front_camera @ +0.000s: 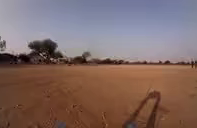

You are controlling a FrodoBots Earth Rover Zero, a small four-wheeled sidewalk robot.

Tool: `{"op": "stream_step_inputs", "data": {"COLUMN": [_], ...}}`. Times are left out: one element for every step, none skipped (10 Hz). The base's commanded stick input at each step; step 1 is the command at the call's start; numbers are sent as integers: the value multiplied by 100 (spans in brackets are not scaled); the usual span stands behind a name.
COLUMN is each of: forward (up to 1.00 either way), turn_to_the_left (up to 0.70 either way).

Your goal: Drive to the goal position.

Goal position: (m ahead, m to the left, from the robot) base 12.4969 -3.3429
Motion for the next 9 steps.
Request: {"op": "stream_step_inputs", "data": {"forward": [68, 68, 68, 68, 68, 68, 68, 68, 68], "turn_to_the_left": [0, 0, 0, 0, 0, 0, 0, 0, 0]}}
